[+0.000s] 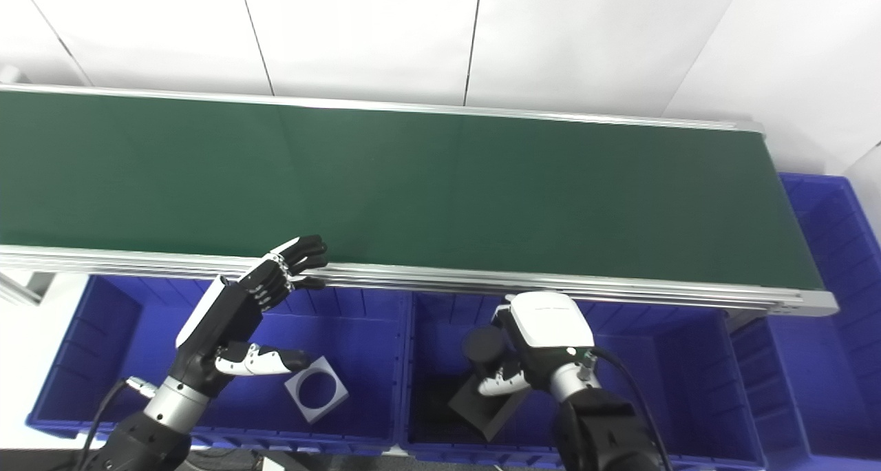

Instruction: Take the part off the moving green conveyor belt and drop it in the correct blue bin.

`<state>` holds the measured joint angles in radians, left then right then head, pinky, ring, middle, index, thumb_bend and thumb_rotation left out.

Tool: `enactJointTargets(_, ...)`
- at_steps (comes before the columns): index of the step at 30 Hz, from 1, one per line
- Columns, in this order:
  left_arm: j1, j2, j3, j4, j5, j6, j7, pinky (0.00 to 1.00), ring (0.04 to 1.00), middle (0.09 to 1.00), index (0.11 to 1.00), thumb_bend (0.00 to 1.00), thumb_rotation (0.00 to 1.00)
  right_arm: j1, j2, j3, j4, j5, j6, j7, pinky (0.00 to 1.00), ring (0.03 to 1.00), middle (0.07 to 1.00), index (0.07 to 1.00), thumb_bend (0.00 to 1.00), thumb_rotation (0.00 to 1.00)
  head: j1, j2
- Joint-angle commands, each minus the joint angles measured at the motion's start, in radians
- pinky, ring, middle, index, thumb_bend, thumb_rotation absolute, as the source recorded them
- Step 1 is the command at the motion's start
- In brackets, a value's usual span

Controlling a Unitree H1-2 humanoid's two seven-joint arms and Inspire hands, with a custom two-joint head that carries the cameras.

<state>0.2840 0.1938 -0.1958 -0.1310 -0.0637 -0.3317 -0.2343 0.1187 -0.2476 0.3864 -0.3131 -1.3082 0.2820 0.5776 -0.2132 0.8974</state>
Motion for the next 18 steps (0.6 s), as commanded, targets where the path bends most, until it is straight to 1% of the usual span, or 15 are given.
enactJointTargets(1, -0.01, 0.004, 0.007, -0.044, -0.008, -0.006, -0.008, 0.74, 0.851, 0.884, 0.877, 0.91, 0.41, 0.008, 0.015, -0.017, -0.043, 0.011, -0.003, -0.052, 1.0, 0.988, 0.935, 0.883, 0.72, 0.65, 0.001, -0.001)
enactJointTargets(2, -0.01, 0.004, 0.007, -0.046, -0.007, -0.003, -0.008, 0.74, 0.852, 0.885, 0.877, 0.91, 0.42, 0.014, 0.021, -0.022, -0.047, 0.02, -0.005, -0.068, 1.0, 0.995, 0.963, 0.912, 0.74, 0.67, 0.001, -0.001)
enactJointTargets(3, -0.009, 0.004, 0.008, -0.049, -0.008, 0.002, -0.008, 0.74, 0.853, 0.886, 0.877, 0.91, 0.42, 0.025, 0.031, -0.027, -0.053, 0.029, -0.007, -0.091, 1.0, 0.998, 0.972, 0.921, 0.75, 0.67, 0.002, 0.002)
enactJointTargets(5, -0.009, 0.004, 0.007, -0.052, -0.009, 0.007, -0.01, 0.74, 0.857, 0.888, 0.878, 0.92, 0.42, 0.052, 0.061, -0.041, -0.073, 0.071, -0.015, -0.158, 1.0, 1.0, 0.988, 0.947, 0.77, 0.62, 0.0, 0.002)
enactJointTargets(6, -0.012, 0.005, 0.006, -0.049, -0.01, 0.006, -0.012, 0.74, 0.858, 0.889, 0.879, 0.92, 0.42, 0.072, 0.082, -0.051, -0.081, 0.116, -0.034, -0.22, 1.0, 1.0, 0.994, 0.959, 0.77, 0.57, 0.0, 0.002)
enactJointTargets(7, -0.015, 0.005, 0.006, -0.045, -0.009, 0.004, -0.014, 0.74, 0.857, 0.89, 0.879, 0.91, 0.41, 0.094, 0.106, -0.061, -0.087, 0.179, -0.063, -0.284, 0.95, 0.984, 0.987, 0.964, 0.76, 0.48, 0.0, 0.002)
enactJointTargets(10, -0.025, 0.0, 0.005, -0.022, 0.005, -0.011, -0.012, 0.74, 0.849, 0.884, 0.878, 0.9, 0.42, 0.159, 0.191, -0.082, -0.087, 0.382, -0.13, -0.422, 0.89, 0.965, 0.983, 0.98, 0.73, 0.41, 0.001, 0.0)
enactJointTargets(11, -0.027, -0.002, 0.006, -0.016, 0.009, -0.015, -0.011, 0.73, 0.845, 0.88, 0.877, 0.9, 0.42, 0.174, 0.209, -0.082, -0.084, 0.425, -0.144, -0.45, 0.87, 0.96, 0.982, 0.983, 0.72, 0.4, 0.001, 0.0)
enactJointTargets(13, -0.027, -0.004, 0.005, -0.004, 0.018, -0.02, -0.01, 0.73, 0.843, 0.879, 0.876, 0.9, 0.42, 0.207, 0.239, -0.077, -0.063, 0.498, -0.203, -0.528, 0.86, 0.968, 0.989, 0.99, 0.71, 0.38, 0.002, -0.003)
enactJointTargets(14, -0.026, -0.005, 0.005, 0.0, 0.02, -0.022, -0.01, 0.72, 0.844, 0.879, 0.876, 0.89, 0.4, 0.218, 0.247, -0.077, -0.051, 0.519, -0.231, -0.565, 0.85, 0.968, 0.991, 0.994, 0.7, 0.4, 0.004, -0.004)
enactJointTargets(15, -0.023, -0.005, 0.004, 0.004, 0.015, -0.021, -0.013, 0.72, 0.844, 0.879, 0.876, 0.89, 0.4, 0.233, 0.258, -0.083, -0.038, 0.573, -0.279, -0.606, 0.85, 0.967, 0.99, 0.994, 0.69, 0.4, 0.006, -0.006)
enactJointTargets(17, -0.018, -0.007, 0.002, 0.011, 0.011, -0.026, -0.015, 0.73, 0.852, 0.882, 0.875, 0.89, 0.39, 0.25, 0.268, -0.09, -0.016, 0.66, -0.351, -0.657, 0.87, 0.97, 0.977, 0.999, 0.69, 0.42, 0.011, -0.011)
enactJointTargets(18, -0.016, -0.008, 0.002, 0.014, 0.012, -0.03, -0.015, 0.73, 0.85, 0.883, 0.876, 0.89, 0.38, 0.256, 0.269, -0.091, -0.006, 0.693, -0.377, -0.673, 0.84, 0.953, 0.973, 1.0, 0.68, 0.44, 0.011, -0.011)
